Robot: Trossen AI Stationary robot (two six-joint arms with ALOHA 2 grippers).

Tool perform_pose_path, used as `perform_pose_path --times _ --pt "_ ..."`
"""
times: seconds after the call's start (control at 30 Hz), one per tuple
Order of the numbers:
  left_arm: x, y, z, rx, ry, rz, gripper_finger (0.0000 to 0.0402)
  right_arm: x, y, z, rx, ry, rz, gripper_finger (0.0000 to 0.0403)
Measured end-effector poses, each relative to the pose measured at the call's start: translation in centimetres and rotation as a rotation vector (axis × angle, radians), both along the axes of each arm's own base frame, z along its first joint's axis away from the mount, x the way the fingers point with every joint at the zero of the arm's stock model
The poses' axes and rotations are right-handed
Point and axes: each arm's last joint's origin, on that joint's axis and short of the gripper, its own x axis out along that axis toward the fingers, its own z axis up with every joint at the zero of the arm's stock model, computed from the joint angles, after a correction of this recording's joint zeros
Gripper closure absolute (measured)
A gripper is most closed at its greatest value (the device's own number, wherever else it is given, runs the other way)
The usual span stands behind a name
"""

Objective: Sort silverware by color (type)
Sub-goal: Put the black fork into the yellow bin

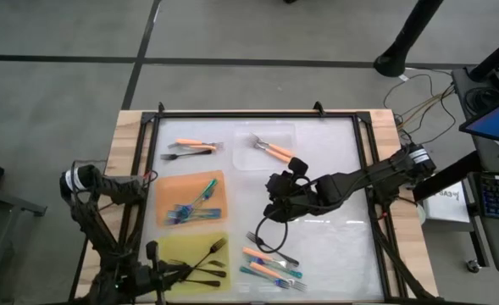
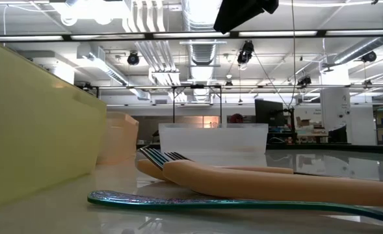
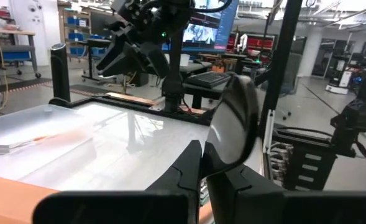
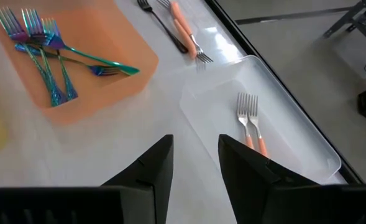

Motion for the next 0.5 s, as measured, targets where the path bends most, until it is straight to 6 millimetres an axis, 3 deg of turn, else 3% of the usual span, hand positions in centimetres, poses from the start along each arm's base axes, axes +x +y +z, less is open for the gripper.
perform_pose_path --times 0.17,0.5 --pt "1.5 1.3 1.6 0.027 0.009 0.05 0.0401 0.1 0.0 0.0 0.0 -0.006 -0.001 0.0282" --pt "2.4 5.9 7.9 0.011 -0.012 0.104 0.0401 0.3 -0.1 0.1 0.002 -0.028 -0.01 0.0281"
